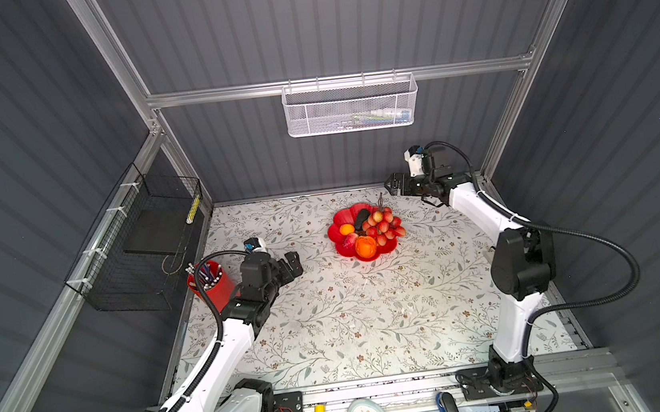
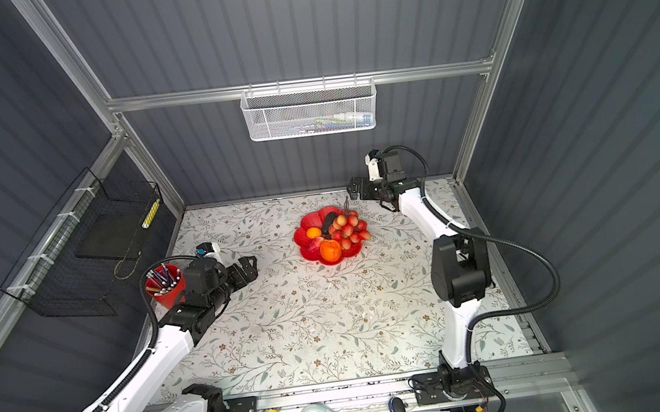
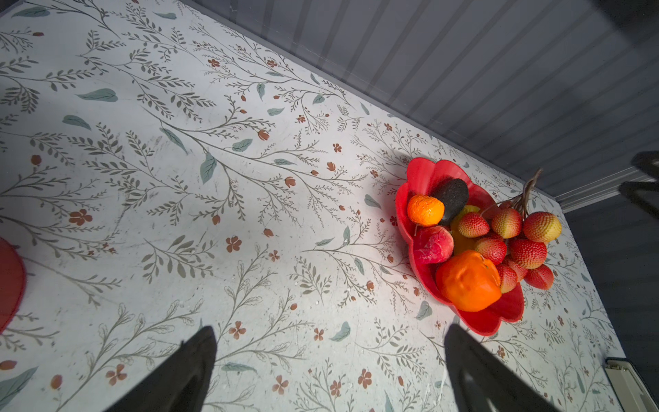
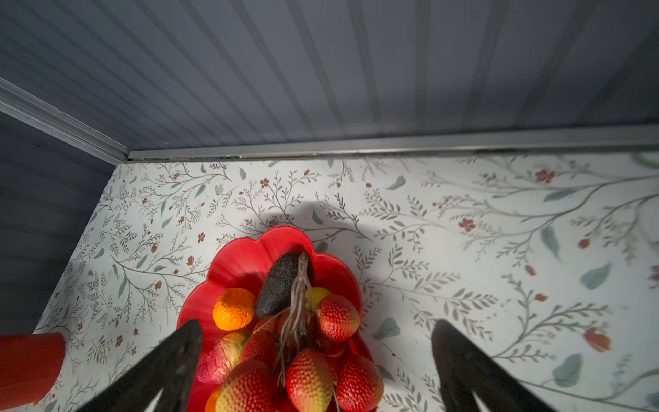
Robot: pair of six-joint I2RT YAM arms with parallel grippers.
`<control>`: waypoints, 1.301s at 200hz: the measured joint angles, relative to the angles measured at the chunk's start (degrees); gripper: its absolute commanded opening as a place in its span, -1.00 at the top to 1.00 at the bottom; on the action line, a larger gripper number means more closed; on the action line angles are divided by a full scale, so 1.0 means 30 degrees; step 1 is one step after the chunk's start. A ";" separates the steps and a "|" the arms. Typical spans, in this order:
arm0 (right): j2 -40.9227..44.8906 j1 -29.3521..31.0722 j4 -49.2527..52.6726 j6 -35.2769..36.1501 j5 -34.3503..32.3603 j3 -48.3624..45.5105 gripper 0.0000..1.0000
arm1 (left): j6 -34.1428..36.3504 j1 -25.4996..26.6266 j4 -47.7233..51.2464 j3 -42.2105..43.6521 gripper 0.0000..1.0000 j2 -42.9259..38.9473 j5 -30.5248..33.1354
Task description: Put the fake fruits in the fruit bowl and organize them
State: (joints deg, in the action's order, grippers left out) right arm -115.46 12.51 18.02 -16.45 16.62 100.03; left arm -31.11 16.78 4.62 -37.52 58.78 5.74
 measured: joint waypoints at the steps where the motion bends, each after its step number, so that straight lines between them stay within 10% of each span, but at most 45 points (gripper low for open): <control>1: -0.0058 0.0007 0.0015 -0.0022 0.0036 0.0029 -0.98 | 0.0000 0.0000 0.0000 0.0000 -0.99 0.0000 0.0000; 211: -0.3220 0.3592 -0.0430 -0.1880 0.2820 0.2521 -0.98 | 0.0095 0.0000 0.0226 0.0000 -0.99 0.0058 0.0153; 260: 0.1661 0.2186 -0.2244 -0.1173 0.0911 -0.2492 -0.98 | 0.1319 0.0000 -0.0255 -0.0007 -0.99 -0.0386 0.1188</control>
State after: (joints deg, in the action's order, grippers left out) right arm -110.48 19.07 11.29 -19.97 19.35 92.55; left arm -27.16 16.78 3.86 -37.54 57.63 9.30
